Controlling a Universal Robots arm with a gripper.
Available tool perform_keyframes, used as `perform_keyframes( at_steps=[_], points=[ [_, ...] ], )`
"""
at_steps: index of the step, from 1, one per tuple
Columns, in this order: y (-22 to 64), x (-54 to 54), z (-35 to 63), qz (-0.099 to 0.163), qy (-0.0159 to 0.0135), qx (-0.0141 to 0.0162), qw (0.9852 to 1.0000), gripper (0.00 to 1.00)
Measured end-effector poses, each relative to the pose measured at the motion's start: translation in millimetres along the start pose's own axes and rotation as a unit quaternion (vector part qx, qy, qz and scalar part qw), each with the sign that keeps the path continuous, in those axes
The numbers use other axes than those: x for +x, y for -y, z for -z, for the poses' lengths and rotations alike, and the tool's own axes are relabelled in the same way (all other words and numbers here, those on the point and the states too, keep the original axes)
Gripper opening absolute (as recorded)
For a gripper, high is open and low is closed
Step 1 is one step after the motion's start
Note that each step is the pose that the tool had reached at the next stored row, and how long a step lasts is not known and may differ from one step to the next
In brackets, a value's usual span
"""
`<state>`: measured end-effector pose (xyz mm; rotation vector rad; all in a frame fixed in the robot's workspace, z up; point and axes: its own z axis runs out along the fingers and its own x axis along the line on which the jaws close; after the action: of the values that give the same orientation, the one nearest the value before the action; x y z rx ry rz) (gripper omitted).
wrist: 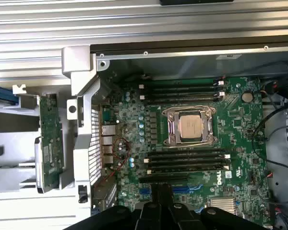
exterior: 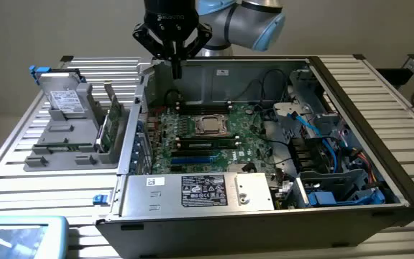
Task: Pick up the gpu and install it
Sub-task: 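Reach for the gpu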
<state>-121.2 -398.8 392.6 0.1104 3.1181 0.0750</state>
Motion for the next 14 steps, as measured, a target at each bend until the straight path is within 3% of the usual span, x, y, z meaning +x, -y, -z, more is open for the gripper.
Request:
perform_keyframes(
  at_steps=[14],
  points=[
    [0.1,1.5,0.0,0.000,0.0000,0.0000,1.0000,0.12]
  ],
)
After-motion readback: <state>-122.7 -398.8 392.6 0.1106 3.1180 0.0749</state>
